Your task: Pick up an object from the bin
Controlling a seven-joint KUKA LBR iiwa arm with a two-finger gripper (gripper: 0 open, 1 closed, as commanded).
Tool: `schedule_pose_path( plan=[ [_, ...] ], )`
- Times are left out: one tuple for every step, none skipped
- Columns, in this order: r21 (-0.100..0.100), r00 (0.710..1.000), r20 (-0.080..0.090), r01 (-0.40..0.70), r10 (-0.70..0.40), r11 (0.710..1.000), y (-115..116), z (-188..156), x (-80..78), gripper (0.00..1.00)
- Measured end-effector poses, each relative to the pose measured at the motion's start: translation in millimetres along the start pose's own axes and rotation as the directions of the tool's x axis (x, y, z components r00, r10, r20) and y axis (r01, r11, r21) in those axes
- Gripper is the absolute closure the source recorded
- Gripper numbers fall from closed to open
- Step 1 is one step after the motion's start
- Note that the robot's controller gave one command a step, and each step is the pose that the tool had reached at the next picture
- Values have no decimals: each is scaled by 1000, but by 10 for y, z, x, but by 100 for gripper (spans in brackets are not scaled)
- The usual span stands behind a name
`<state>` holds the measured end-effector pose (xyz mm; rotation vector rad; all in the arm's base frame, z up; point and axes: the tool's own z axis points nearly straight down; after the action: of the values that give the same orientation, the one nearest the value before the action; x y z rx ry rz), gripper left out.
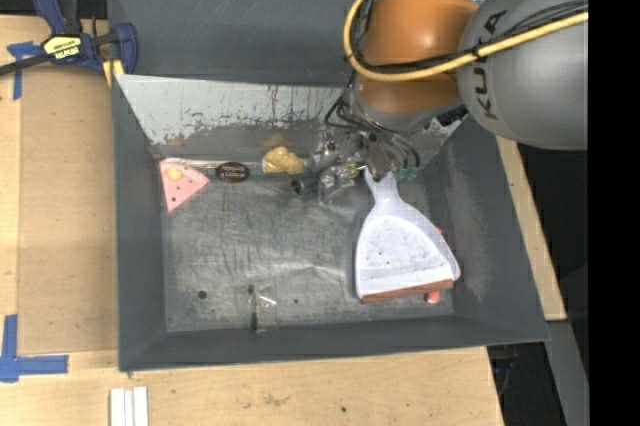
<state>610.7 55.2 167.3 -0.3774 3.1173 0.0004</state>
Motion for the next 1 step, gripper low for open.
schedule_pose_path(
  plan=[
    [0, 1000, 0, -1, 1, 1000, 0, 0, 0, 100]
  ],
)
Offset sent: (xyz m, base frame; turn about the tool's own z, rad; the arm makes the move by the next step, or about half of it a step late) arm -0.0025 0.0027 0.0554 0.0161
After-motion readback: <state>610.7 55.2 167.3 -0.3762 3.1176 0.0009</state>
